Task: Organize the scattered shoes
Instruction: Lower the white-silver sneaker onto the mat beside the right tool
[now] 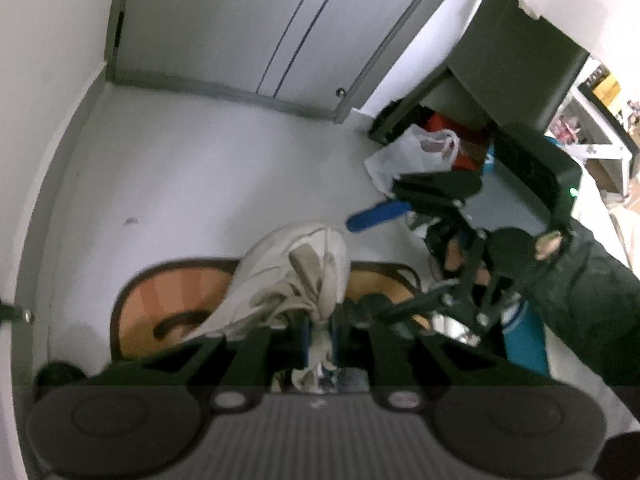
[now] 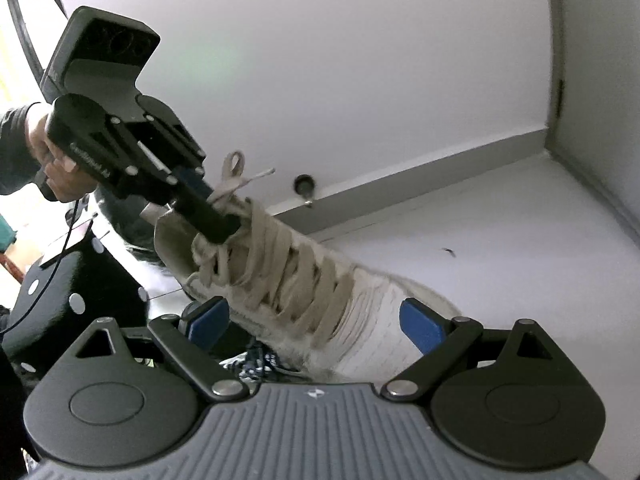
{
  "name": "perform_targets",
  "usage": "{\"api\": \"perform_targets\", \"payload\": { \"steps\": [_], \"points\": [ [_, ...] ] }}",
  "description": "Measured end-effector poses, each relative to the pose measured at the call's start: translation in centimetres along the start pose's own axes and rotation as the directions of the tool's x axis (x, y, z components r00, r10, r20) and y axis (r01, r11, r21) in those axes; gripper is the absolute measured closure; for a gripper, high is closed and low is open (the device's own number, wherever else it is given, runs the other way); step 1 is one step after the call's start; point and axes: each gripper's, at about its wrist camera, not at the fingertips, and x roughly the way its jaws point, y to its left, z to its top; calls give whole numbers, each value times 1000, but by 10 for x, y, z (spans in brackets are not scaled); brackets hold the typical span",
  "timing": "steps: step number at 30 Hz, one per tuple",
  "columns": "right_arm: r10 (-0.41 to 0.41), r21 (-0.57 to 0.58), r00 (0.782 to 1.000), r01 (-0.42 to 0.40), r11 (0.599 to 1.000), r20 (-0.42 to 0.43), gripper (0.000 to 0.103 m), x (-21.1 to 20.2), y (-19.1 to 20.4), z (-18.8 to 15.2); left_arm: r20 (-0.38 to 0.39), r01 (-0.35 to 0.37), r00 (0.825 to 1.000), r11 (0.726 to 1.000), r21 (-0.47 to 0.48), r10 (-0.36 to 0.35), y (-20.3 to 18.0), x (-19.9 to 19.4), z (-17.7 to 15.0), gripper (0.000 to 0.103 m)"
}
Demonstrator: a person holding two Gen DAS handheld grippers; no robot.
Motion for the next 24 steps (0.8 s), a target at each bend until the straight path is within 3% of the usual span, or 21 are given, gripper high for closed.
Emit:
{"api": "perform_targets", "payload": {
  "steps": [8,13,18,24],
  "points": [
    [100,-55,987,-107,993,-127,7,35,35,5,-25,36,999,999,9,-36,8,-24,-26,93],
    [152,-30,975,-159,987,-160,6,47,49,-5,13,46,999,998,-34,-46,20,-33,-27,93],
    [167,-15,973,-171,985,-159,7,59,58,-12,37,17,999,998,-53,-15,27,-29,-19,93],
    [142,27,986,-140,990,-91,10,61,55,-17,56,-33,998,999,-40,35,30,-25,13,94]
  ]
}}
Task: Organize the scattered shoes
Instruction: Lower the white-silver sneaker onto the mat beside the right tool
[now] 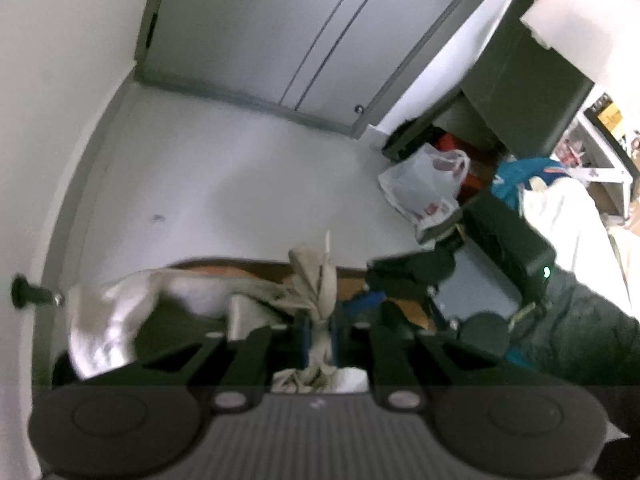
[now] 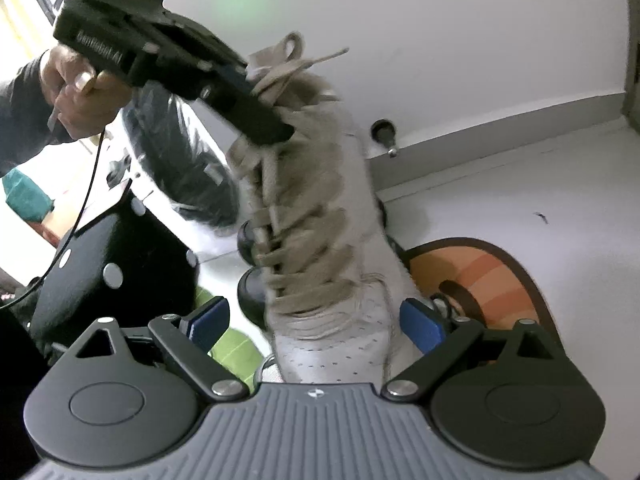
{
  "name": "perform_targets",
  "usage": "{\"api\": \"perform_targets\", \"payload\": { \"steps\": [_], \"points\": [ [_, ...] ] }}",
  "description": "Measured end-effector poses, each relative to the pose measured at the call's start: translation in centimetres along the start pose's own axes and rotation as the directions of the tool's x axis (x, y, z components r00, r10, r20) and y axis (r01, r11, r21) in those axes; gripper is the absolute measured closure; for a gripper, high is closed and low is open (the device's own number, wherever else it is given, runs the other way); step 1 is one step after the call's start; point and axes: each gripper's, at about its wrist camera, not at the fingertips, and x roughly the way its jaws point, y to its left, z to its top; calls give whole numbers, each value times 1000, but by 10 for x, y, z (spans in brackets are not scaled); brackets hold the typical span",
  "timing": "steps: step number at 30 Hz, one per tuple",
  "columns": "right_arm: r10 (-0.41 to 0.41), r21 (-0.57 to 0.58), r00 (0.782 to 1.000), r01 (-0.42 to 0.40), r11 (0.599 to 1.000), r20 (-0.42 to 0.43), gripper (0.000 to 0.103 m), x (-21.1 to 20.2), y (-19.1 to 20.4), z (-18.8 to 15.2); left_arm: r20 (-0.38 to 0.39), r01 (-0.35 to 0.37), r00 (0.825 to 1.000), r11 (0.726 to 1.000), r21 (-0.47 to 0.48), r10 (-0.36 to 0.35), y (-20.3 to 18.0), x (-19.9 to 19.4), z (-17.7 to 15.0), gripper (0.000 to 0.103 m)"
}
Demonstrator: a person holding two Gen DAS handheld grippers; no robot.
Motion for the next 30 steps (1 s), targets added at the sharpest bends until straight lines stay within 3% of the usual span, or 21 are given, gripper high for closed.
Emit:
{"api": "perform_targets", "payload": {
  "steps": [4,14,20,30],
  "points": [
    [-36,39,996,33,999,83,11,4,-10,-3,-34,-12,999,1000,11,12,1,29,10,94],
    [-65,171,988,40,984,143,13,12,-46,-24,-49,3,999,1000,4,-3,5,79,25,95],
    [-80,206,974,35,978,213,13,-3,-56,-22,-29,25,999,999,22,-24,-3,86,46,95],
    [-201,308,938,110,945,281,13,-25,-109,-11,4,51,999,997,54,-51,-11,127,93,95]
  ]
}}
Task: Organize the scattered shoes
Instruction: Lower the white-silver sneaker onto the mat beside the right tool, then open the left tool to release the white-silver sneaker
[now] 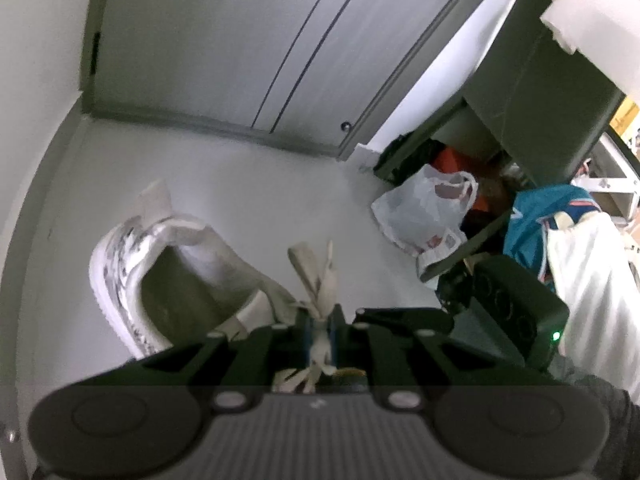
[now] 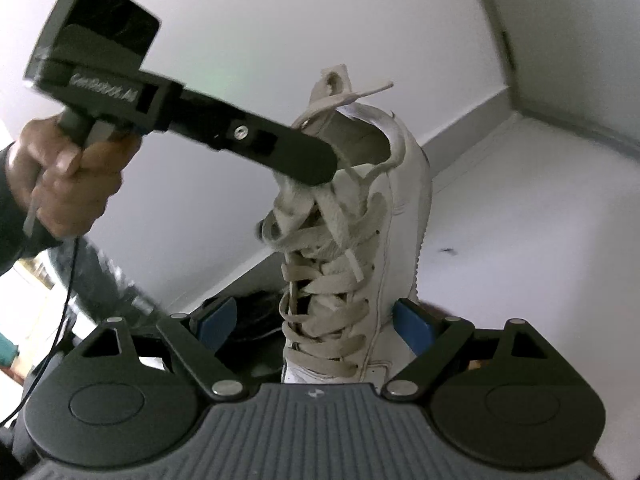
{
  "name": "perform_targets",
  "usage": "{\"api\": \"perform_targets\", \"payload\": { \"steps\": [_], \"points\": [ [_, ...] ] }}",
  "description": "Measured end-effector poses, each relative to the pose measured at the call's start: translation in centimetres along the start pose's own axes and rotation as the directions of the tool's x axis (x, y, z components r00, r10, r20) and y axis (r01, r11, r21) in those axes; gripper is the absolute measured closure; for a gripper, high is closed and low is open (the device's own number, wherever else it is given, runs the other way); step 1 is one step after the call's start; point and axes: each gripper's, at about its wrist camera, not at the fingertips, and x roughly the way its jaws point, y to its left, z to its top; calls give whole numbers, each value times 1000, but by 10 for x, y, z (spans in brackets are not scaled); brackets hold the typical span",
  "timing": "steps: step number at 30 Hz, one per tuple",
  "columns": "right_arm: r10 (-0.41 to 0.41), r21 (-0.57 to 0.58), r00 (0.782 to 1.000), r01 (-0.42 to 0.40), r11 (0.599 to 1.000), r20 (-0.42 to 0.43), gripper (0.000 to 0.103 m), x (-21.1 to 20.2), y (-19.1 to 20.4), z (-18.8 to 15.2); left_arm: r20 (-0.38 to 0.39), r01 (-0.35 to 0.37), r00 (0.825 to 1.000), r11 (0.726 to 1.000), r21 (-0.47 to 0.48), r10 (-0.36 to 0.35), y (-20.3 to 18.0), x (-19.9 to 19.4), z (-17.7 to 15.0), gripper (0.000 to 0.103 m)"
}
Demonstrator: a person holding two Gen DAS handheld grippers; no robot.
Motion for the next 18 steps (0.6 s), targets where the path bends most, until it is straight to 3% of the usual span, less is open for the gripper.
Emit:
{"api": "perform_targets", "payload": {
  "steps": [6,12,15,18],
  "points": [
    [-53,81,999,53,995,-1,13,20,-46,2,-29,9,1000,1000,0,-9,19,56,20,95],
    [-89,183,995,93,979,-35,15,53,-93,-15,-86,-15,996,1000,-10,14,44,117,19,94],
    [-92,230,994,102,968,-51,18,63,-114,-28,-126,-68,990,998,4,68,56,147,12,94],
    [-93,260,991,116,959,-99,21,69,-128,-40,-170,-172,970,985,30,175,73,167,2,93]
  ]
}}
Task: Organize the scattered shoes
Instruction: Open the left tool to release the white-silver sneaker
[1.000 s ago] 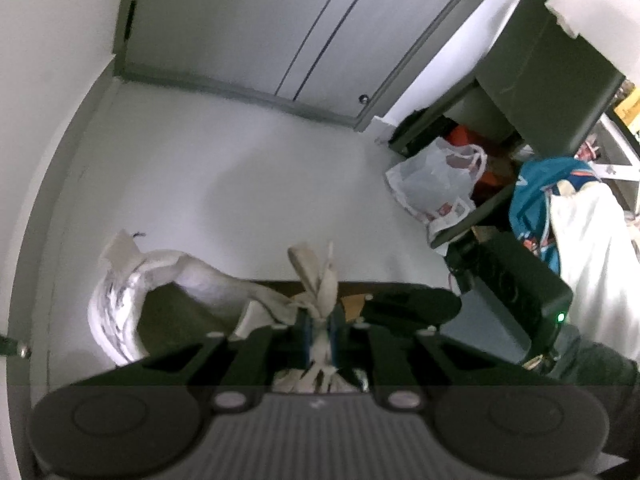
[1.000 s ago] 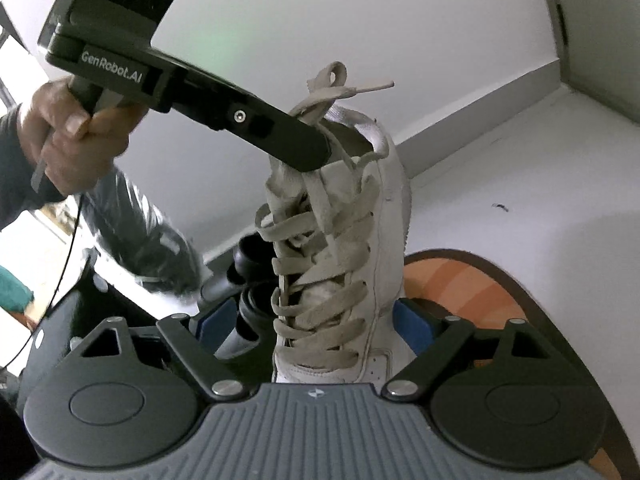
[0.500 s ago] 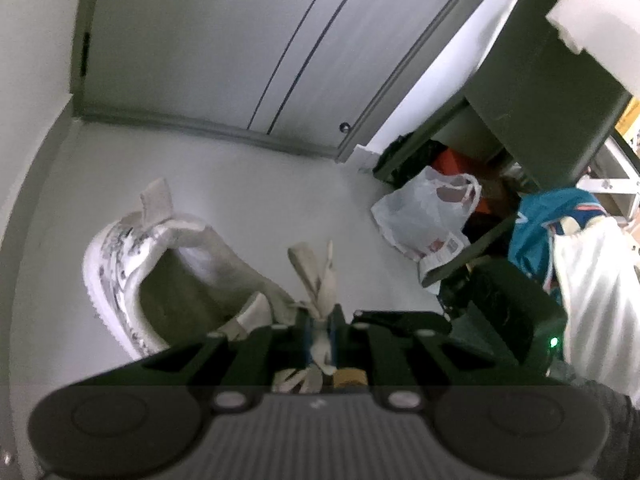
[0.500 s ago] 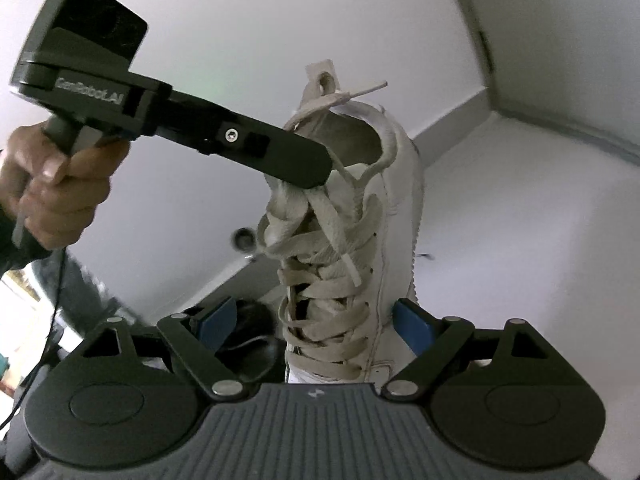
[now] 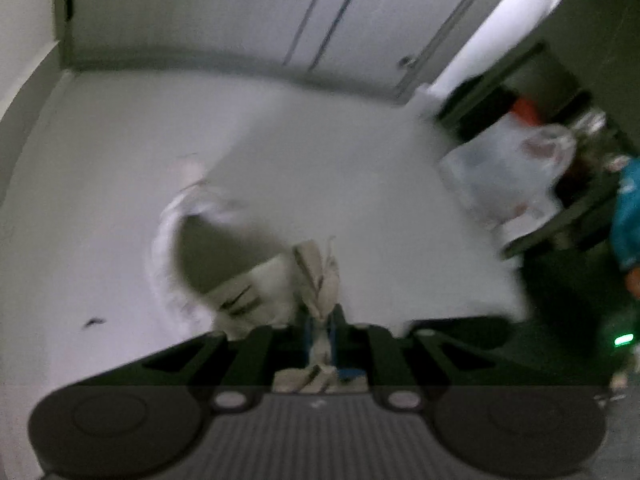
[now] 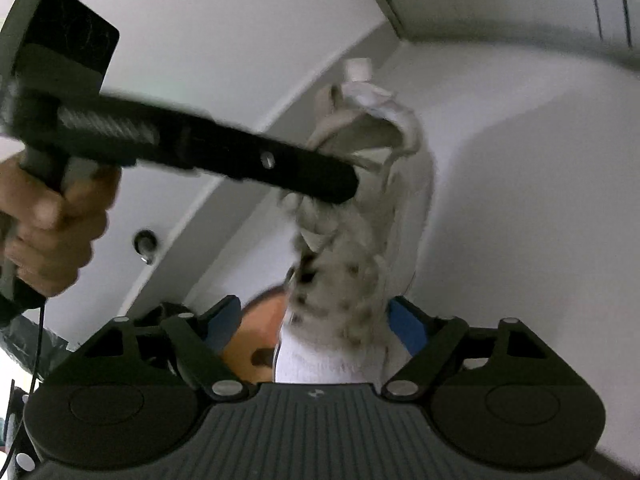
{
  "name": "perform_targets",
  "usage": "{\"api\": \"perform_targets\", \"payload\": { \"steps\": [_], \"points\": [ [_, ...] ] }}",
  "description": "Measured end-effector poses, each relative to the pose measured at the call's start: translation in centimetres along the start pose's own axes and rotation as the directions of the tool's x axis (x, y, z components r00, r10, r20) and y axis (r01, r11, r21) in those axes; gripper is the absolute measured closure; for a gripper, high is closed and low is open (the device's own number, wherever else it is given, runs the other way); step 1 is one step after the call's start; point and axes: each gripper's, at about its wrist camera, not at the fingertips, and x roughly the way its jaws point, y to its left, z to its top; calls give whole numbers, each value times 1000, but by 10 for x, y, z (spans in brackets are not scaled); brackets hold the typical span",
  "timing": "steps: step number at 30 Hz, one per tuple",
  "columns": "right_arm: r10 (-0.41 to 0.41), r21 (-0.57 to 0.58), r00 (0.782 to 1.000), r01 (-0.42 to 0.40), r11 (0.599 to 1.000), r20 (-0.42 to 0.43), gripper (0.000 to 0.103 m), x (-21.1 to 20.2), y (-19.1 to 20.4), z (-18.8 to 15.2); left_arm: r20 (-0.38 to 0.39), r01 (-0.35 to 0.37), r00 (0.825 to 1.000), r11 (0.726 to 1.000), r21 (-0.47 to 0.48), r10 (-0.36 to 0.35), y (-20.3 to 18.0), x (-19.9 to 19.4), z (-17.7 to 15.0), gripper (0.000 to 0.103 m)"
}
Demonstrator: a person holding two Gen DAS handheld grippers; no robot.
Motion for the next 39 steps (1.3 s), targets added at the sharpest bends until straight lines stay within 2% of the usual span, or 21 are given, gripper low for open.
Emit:
{"api": "perform_targets", "payload": {
  "steps": [4,8,9,10,11,13,16,19,20,22,27,33,35,39],
  "points": [
    [-48,20,999,48,999,-24,21,6,-12,-12,-4,9,1000,1000,-18,-9,11,1,-6,88],
    [-83,21,996,84,996,-41,20,12,-17,-15,22,14,1000,999,-31,-13,15,-12,-6,61],
    [-84,20,995,85,996,-46,20,14,-18,-14,27,8,1000,999,-33,-7,16,-15,-6,57],
    [-88,19,994,89,996,-60,20,17,-18,-14,29,-1,1000,999,-39,2,18,-16,-7,47],
    [-101,17,992,102,995,-72,20,20,-17,-14,27,-11,1000,999,-50,12,21,-17,-9,42],
    [-115,27,989,118,993,-90,20,29,-21,-10,12,-11,1000,998,-68,12,27,-16,-15,42],
    [-74,44,989,80,996,-124,20,37,-22,-17,-4,-12,1000,996,-93,12,33,-14,-24,41],
    [-78,12,986,80,997,-149,21,46,-14,-21,-23,8,1000,989,-151,-11,41,-14,-32,38],
    [-61,14,985,64,998,-163,24,51,-13,-21,-29,13,999,987,-158,-17,42,-12,-34,38],
    [-43,9,980,45,999,-193,24,63,-9,-24,-40,0,999,985,-174,-7,45,-12,-40,38],
    [-17,-25,977,12,1000,-214,24,70,2,-28,-28,5,1000,985,-171,-10,43,-15,-48,37],
    [-84,15,981,88,996,-177,24,62,-4,-25,9,8,1000,978,-207,-6,49,-30,-70,32],
    [-126,32,980,132,991,-152,24,54,-6,-24,22,12,1000,976,-219,-7,49,-36,-77,32],
    [-156,42,980,162,986,-124,24,32,-5,-22,56,19,998,976,-219,-7,44,-50,-90,31]
  ]
}}
